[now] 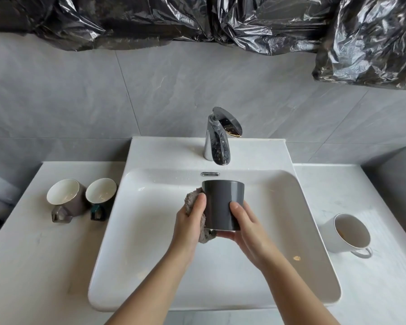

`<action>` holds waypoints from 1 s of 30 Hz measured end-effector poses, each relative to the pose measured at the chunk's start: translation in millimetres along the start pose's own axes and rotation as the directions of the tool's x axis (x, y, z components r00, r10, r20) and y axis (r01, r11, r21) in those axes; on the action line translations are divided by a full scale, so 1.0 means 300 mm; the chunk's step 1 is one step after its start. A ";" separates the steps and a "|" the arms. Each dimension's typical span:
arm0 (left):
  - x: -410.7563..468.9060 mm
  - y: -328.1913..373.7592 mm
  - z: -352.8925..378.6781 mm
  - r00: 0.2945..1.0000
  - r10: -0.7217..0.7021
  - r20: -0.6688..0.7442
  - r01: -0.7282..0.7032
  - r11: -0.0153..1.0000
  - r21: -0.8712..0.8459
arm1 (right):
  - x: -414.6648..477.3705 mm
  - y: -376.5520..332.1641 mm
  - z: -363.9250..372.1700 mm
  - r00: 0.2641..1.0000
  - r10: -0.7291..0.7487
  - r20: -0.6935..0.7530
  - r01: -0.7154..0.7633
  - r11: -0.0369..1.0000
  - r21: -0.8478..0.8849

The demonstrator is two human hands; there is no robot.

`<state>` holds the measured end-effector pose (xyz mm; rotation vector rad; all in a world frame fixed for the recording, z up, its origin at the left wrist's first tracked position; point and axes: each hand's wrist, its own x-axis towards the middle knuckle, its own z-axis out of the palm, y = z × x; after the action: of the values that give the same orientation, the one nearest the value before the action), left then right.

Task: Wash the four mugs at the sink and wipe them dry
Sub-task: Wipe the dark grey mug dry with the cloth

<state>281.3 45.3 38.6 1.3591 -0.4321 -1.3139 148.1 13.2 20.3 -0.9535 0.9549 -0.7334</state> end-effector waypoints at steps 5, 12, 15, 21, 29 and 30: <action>0.031 0.018 -0.005 0.997 0.059 -0.053 -0.055 0.996 0.076 | -0.043 0.048 0.029 0.995 -0.087 -0.042 0.082 0.991 -0.108; 0.037 0.001 -0.003 0.997 0.060 -0.044 -0.059 0.998 0.016 | -0.028 0.029 0.013 0.988 -0.142 -0.054 0.122 0.955 -0.271; 0.036 0.023 -0.005 0.999 0.042 -0.012 -0.042 0.999 -0.009 | -0.009 -0.008 0.006 0.988 -0.145 -0.056 0.127 0.960 -0.250; 0.058 0.025 -0.008 0.999 0.031 0.042 -0.036 0.993 0.115 | -0.032 0.023 0.033 0.987 -0.122 -0.109 0.105 0.983 -0.148; 0.002 -0.006 0.002 0.999 -0.037 -0.034 0.042 0.985 0.168 | -0.021 -0.014 0.059 0.958 -0.286 -0.034 0.258 0.904 -0.339; 0.008 0.002 -0.006 0.996 -0.077 -0.045 0.083 0.987 0.140 | -0.036 -0.009 0.059 0.960 -0.280 -0.006 0.260 0.899 -0.353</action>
<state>283.9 43.9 37.7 1.5315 -0.4549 -1.3406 159.3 27.1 30.8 -1.4057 1.0340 -0.8428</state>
